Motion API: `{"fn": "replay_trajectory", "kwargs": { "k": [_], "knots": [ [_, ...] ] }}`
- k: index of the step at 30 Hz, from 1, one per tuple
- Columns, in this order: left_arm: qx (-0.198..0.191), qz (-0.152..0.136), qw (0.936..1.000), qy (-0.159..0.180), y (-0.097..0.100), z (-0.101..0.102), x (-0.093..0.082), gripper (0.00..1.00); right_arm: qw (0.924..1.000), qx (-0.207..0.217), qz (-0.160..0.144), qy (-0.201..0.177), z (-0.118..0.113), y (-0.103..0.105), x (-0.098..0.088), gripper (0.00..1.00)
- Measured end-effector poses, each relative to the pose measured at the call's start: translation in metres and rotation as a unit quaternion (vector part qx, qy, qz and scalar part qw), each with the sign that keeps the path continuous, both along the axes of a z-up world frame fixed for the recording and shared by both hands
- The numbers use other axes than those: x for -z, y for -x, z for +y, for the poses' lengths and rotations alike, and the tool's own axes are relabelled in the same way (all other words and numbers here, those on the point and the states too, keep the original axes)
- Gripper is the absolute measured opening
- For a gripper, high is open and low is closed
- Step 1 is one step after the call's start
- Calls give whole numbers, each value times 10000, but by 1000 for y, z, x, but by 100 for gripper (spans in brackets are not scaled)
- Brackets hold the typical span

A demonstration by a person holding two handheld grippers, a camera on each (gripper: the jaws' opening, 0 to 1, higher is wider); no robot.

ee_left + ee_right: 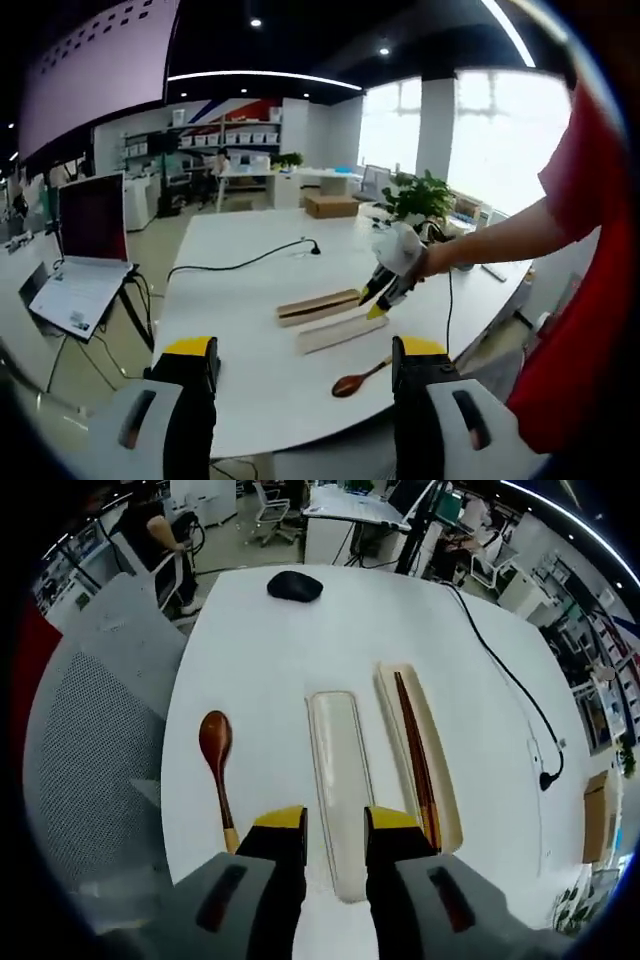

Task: Arrange the utensils inside the cutlery case until each visible utensil rests in its matching compartment.

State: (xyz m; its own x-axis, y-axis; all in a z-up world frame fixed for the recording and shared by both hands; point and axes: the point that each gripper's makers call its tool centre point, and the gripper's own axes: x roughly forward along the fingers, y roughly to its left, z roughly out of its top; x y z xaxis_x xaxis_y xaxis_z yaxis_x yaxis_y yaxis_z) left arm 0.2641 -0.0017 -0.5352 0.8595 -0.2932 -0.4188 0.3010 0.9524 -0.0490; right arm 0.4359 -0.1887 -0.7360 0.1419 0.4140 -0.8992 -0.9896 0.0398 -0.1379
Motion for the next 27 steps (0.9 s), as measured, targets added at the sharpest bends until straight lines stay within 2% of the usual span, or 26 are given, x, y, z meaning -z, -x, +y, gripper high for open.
{"fn": "replay_trajectory", "kwargs": {
  "k": [4,8,12,18,20,24,27],
  "knots": [
    [29,3,10000,-27,1,-5,0,73,9989,326,197,-286,-3,9,-2,20],
    [66,132,9999,19,7,-10,12,73,9989,383,125,-235,-9,14,2,20],
    [104,218,9997,2,22,-15,18,75,9969,636,271,-371,-10,25,3,22],
    [60,487,9988,94,31,-10,39,74,9972,578,282,-387,-12,38,9,22],
    [43,518,9986,132,32,-8,41,74,9971,583,284,-391,-13,46,7,23],
    [-10,561,9984,88,32,-4,42,74,9973,557,331,-332,-14,59,16,23],
    [-13,549,9984,125,31,-3,41,74,9988,314,323,-199,-12,73,24,24]
  ]
}}
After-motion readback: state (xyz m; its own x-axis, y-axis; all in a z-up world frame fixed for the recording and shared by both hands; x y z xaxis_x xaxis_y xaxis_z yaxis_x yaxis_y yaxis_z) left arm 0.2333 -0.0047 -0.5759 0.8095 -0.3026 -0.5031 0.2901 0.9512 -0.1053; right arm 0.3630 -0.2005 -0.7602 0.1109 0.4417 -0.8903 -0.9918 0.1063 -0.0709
